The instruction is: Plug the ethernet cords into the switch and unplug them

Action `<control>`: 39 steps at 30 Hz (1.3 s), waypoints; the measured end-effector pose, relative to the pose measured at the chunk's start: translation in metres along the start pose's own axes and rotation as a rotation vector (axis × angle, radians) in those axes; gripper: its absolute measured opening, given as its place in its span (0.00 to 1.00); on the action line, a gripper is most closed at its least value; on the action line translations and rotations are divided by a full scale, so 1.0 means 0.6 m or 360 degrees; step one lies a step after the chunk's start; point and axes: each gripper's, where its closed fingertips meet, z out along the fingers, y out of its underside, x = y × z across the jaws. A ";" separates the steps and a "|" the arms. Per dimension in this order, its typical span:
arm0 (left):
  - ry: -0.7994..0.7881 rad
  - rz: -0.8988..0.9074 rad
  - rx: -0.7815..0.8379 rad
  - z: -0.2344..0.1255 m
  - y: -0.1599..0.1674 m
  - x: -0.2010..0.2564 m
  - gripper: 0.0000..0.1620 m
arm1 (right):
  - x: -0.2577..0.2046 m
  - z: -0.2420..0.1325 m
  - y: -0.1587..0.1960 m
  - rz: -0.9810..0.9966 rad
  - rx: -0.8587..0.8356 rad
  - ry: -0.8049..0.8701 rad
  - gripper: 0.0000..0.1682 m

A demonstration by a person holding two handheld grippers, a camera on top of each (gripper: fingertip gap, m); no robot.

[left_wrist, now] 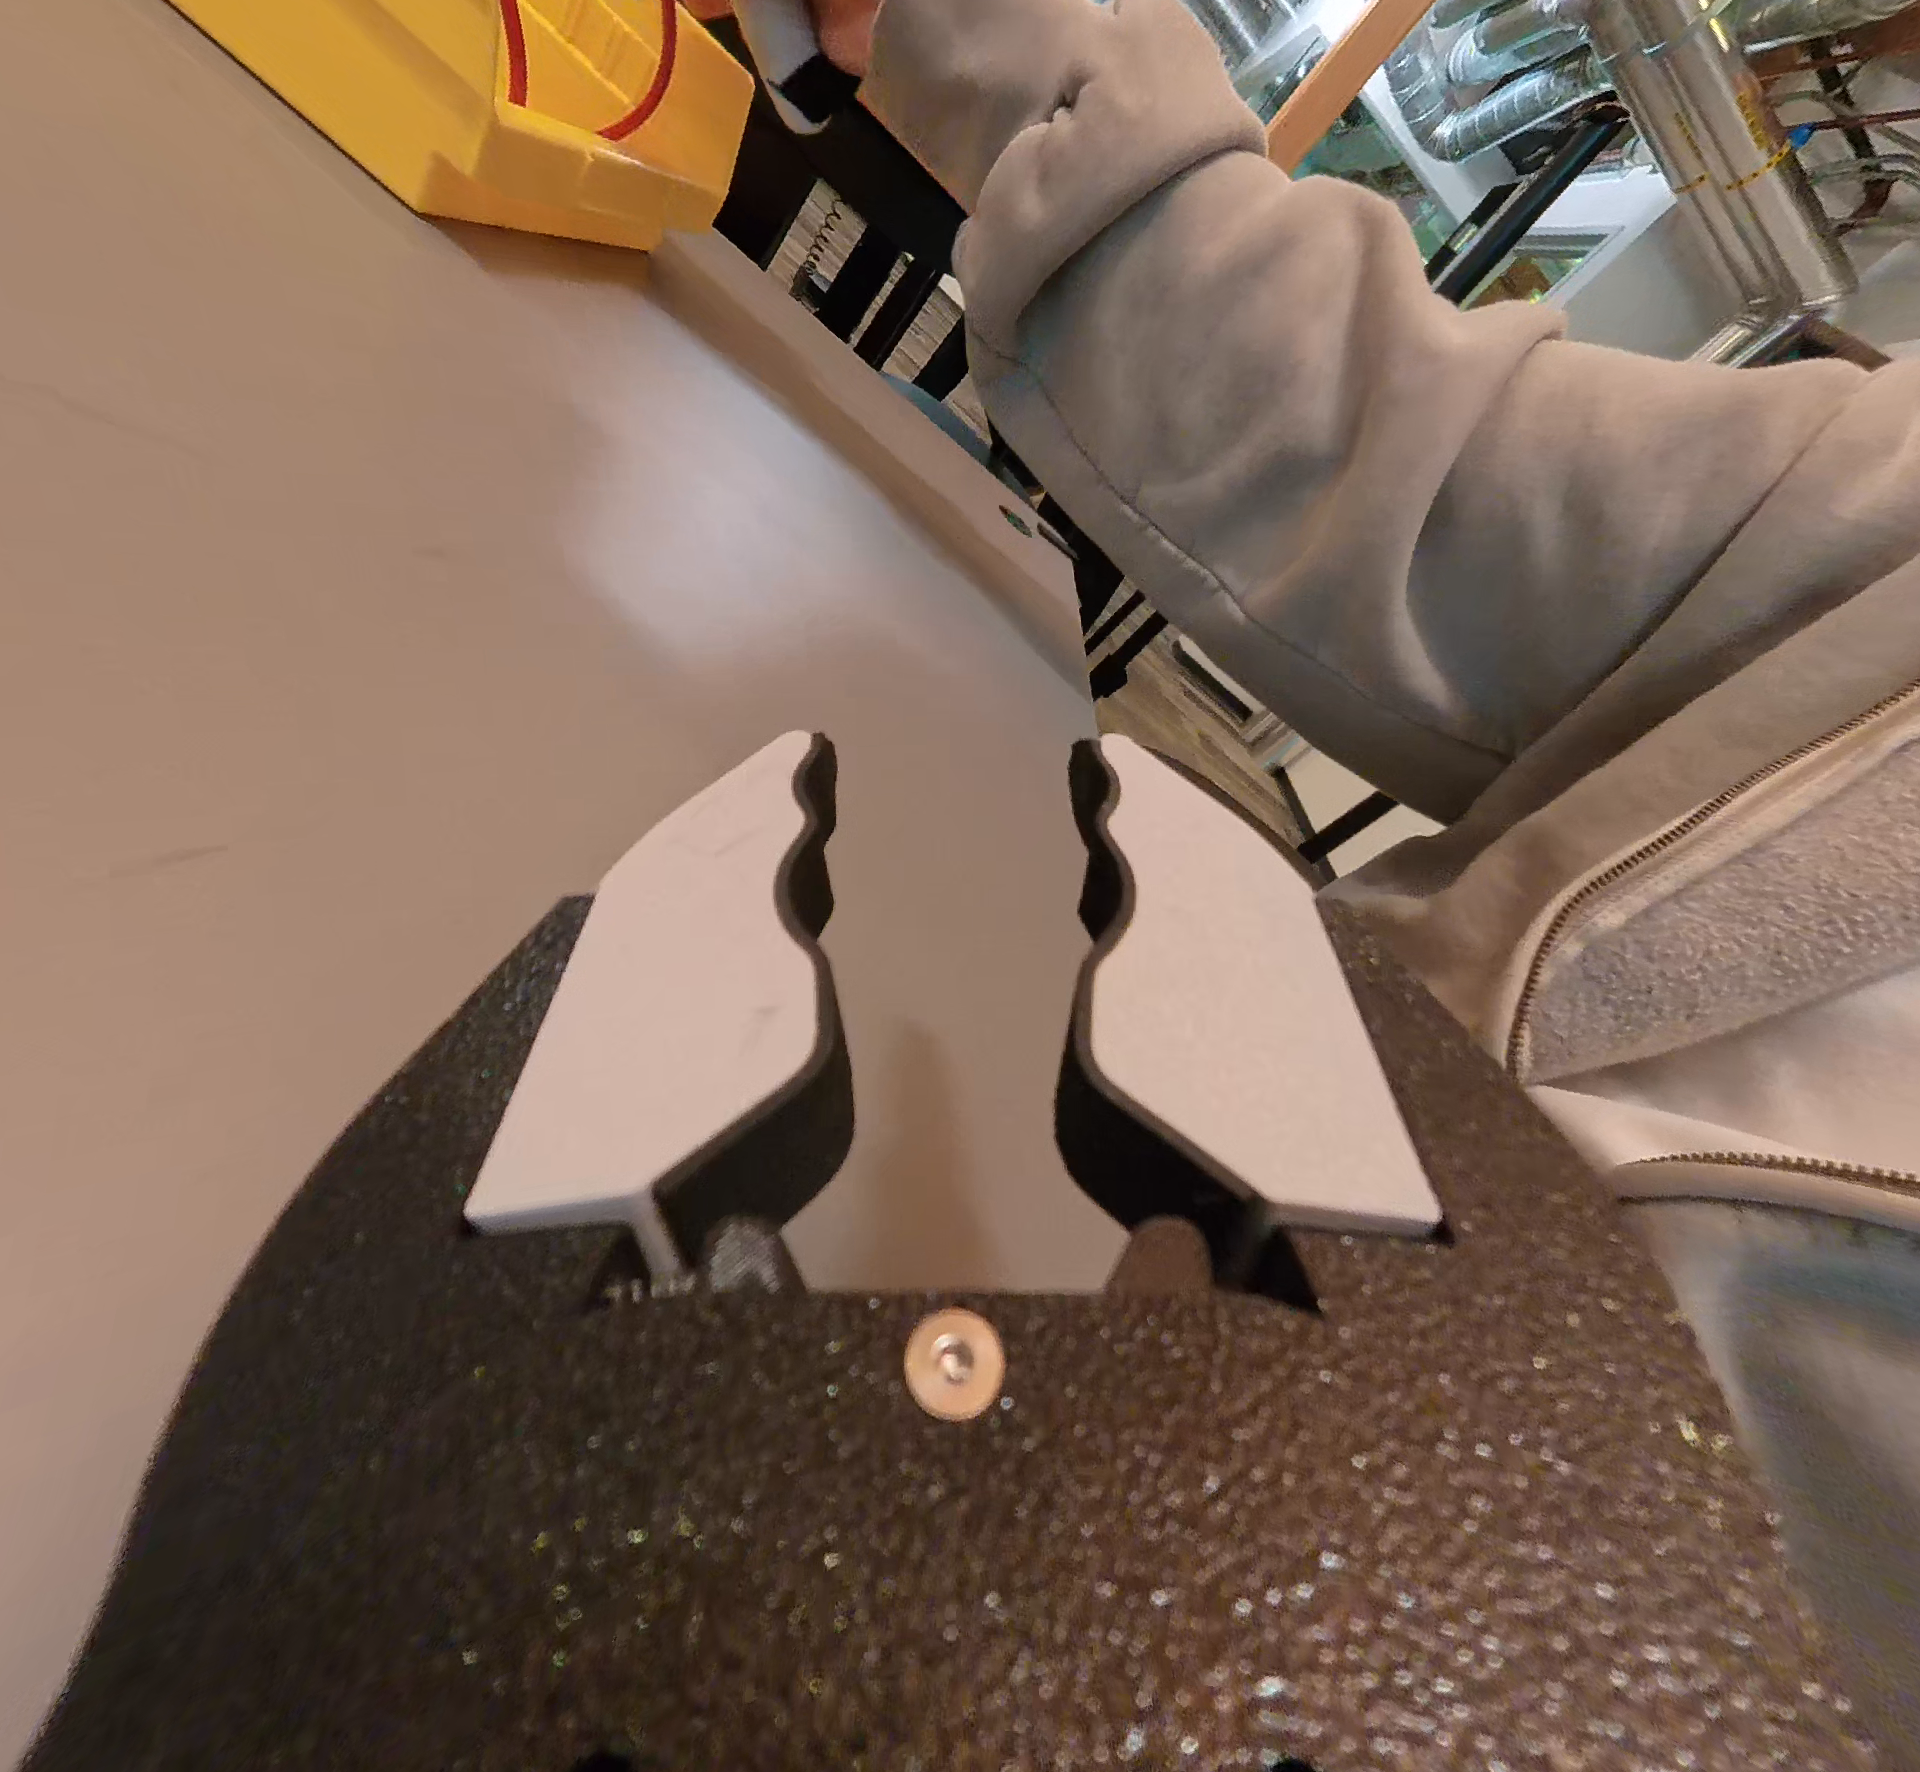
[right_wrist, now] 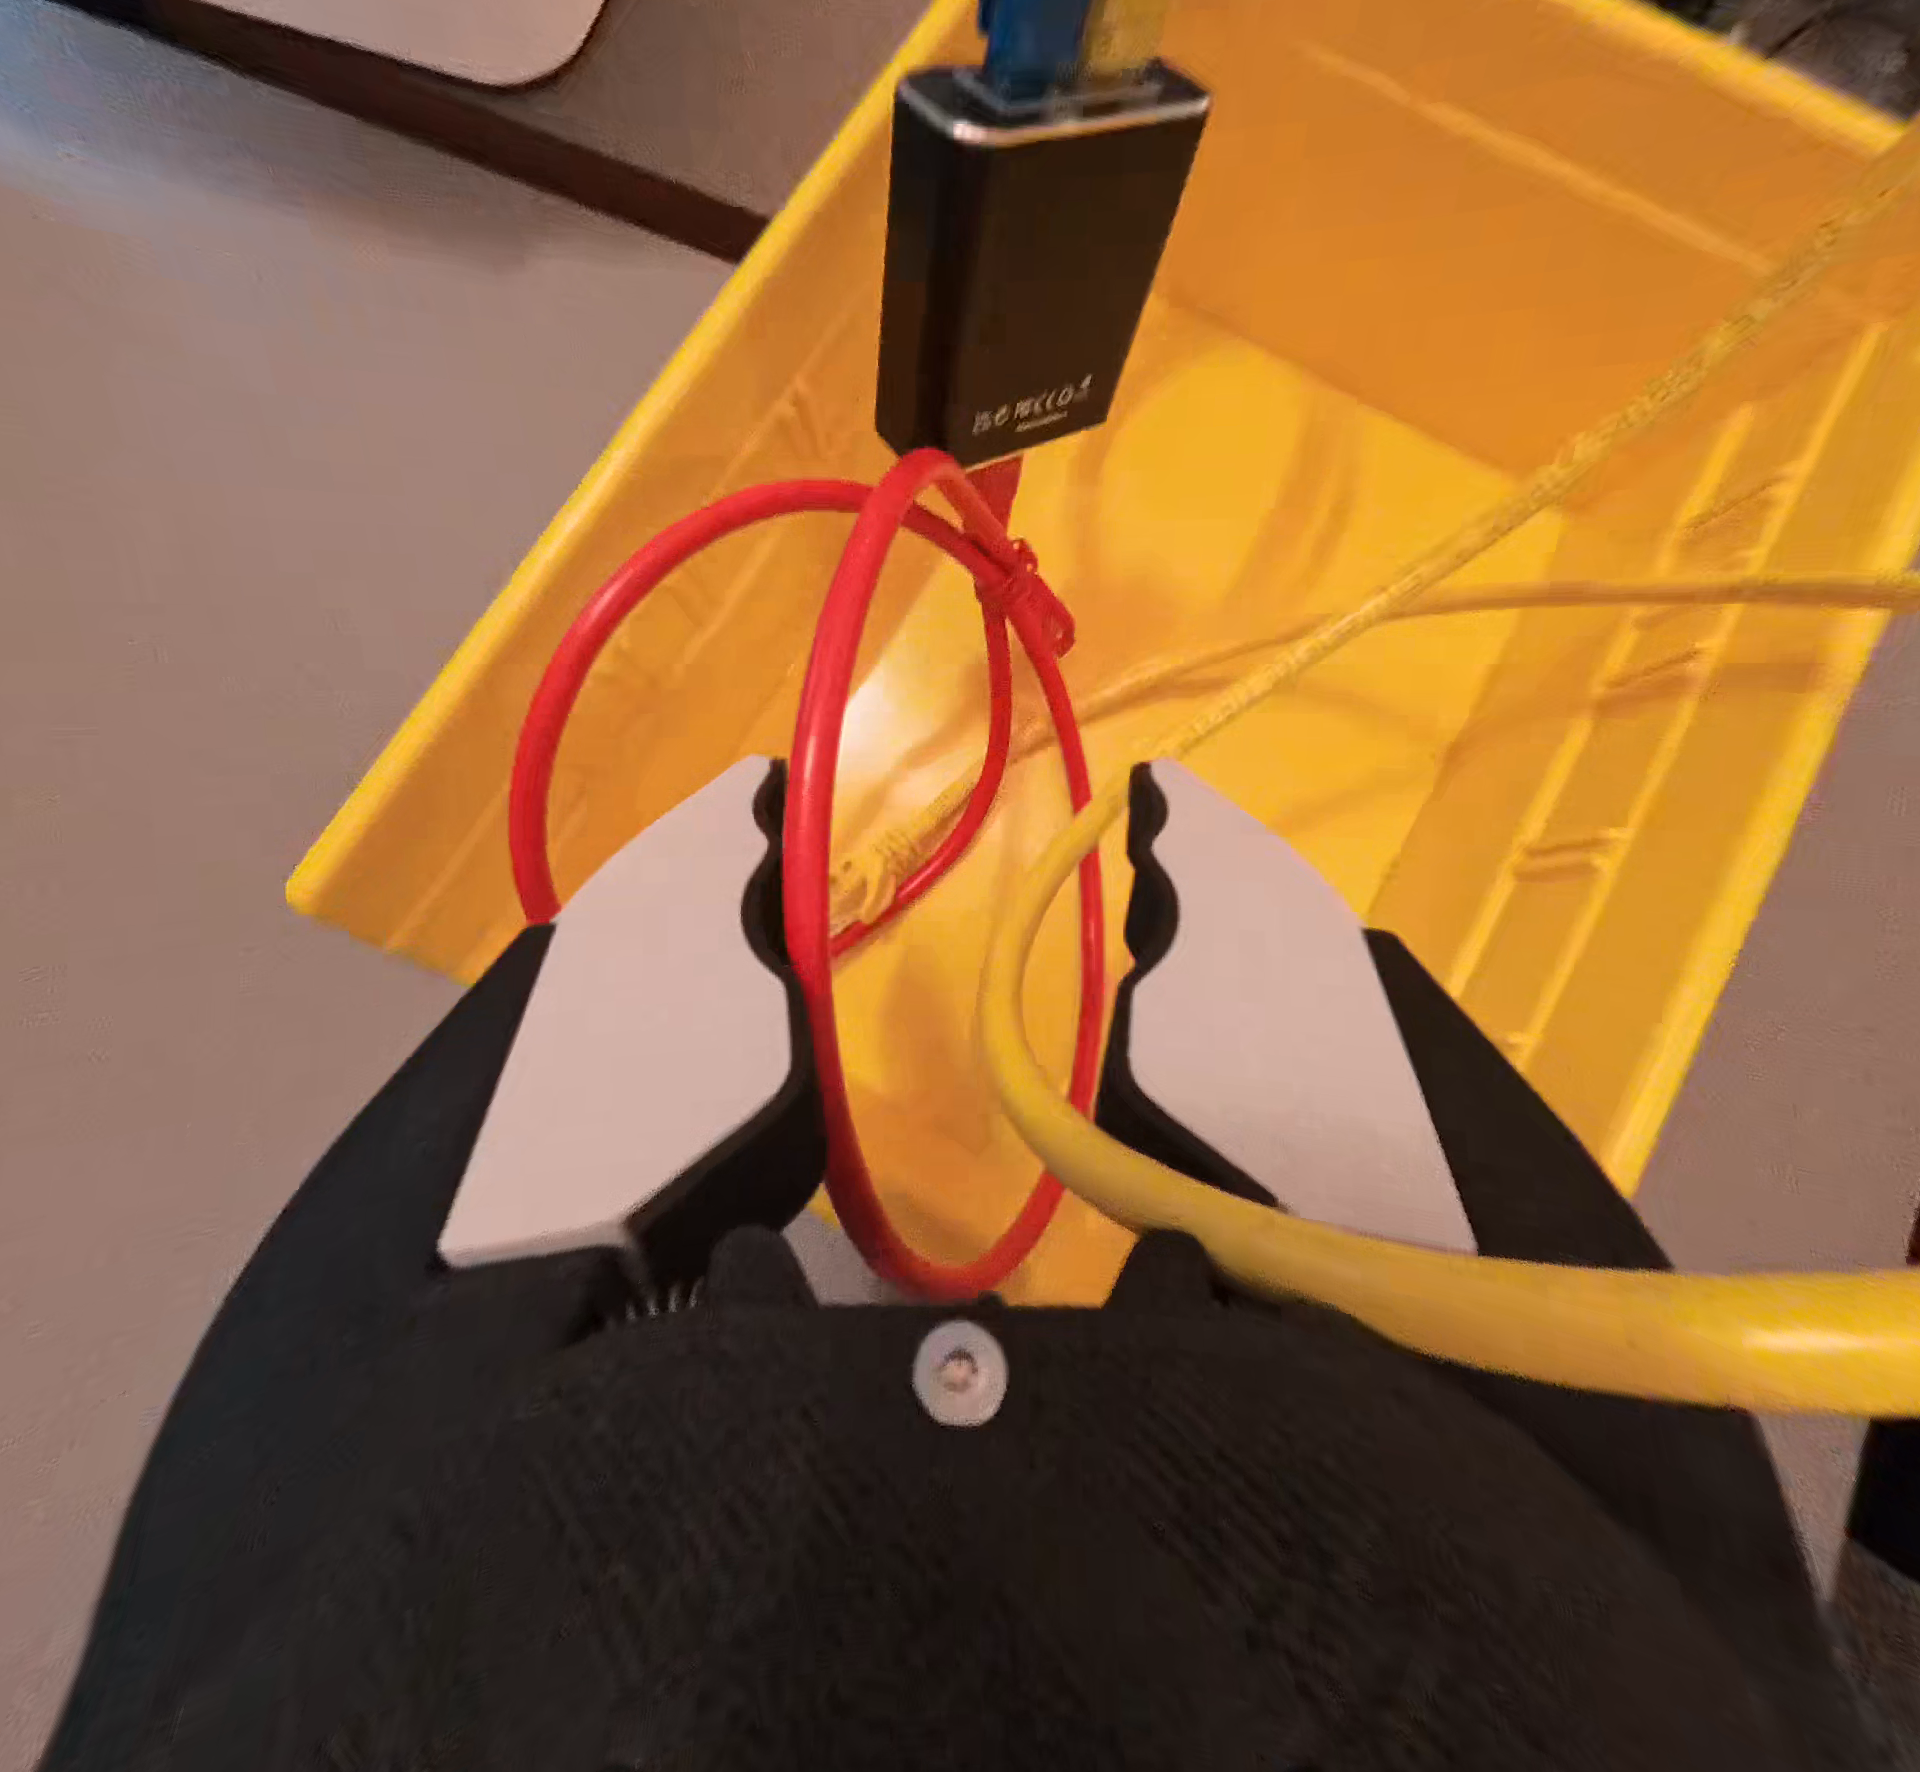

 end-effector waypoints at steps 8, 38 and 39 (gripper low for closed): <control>0.0003 0.0004 0.0001 0.000 0.000 0.001 0.27 | 0.011 -0.123 0.065 -0.0221 -0.0556 0.0027 0.44; -0.1192 0.0238 -0.0540 0.309 -0.350 -0.191 0.37 | -0.039 -0.266 0.145 0.0031 0.0769 0.0405 0.57; -0.1287 0.0234 -0.0577 0.314 -0.365 -0.213 0.36 | -0.038 -0.266 0.144 0.0032 0.0782 0.0415 0.57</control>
